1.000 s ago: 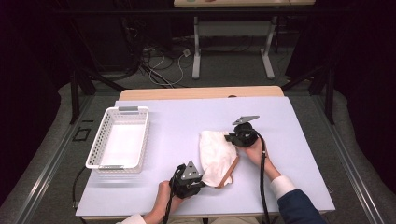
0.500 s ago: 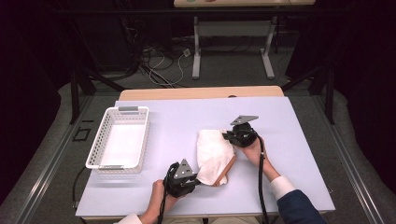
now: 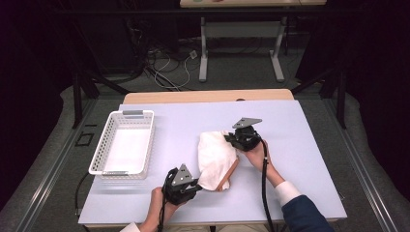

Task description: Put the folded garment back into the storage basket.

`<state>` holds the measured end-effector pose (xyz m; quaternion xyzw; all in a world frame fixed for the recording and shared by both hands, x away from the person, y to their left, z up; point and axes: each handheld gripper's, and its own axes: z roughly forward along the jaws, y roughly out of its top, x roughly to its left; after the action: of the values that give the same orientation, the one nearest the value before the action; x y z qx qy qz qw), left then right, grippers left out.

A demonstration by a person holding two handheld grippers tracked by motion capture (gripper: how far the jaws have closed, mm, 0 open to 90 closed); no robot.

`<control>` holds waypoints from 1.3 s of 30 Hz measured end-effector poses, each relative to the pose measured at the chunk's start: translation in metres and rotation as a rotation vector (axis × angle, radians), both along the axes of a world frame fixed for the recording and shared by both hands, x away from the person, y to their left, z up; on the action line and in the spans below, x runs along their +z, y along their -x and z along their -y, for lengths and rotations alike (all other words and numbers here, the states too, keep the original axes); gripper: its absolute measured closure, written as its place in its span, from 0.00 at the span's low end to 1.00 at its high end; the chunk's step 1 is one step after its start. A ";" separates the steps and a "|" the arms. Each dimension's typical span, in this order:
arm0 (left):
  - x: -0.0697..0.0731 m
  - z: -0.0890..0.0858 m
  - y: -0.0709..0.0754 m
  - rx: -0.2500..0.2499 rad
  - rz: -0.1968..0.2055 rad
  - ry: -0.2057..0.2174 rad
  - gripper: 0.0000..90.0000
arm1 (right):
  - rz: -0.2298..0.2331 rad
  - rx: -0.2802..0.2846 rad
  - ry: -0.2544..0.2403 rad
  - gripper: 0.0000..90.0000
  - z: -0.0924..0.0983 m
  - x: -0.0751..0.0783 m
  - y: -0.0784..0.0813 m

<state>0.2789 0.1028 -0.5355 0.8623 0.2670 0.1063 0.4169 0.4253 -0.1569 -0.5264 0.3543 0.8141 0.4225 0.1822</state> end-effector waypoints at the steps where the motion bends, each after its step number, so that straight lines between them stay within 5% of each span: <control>1: 0.001 -0.002 0.000 0.000 -0.001 0.000 0.89 | 0.003 0.005 0.003 0.92 -0.001 0.001 0.000; 28: -0.002 -0.048 0.009 0.097 -0.035 -0.028 0.89 | 0.025 0.037 -0.014 0.92 -0.047 -0.009 -0.003; 39: -0.009 -0.060 0.010 0.109 -0.085 -0.080 0.88 | -0.039 0.062 0.021 0.92 -0.068 -0.025 -0.008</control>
<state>0.2693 0.1623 -0.5449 0.8661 0.3267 0.1028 0.3641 0.4331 -0.0892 -0.5510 0.3351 0.8324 0.4126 0.1569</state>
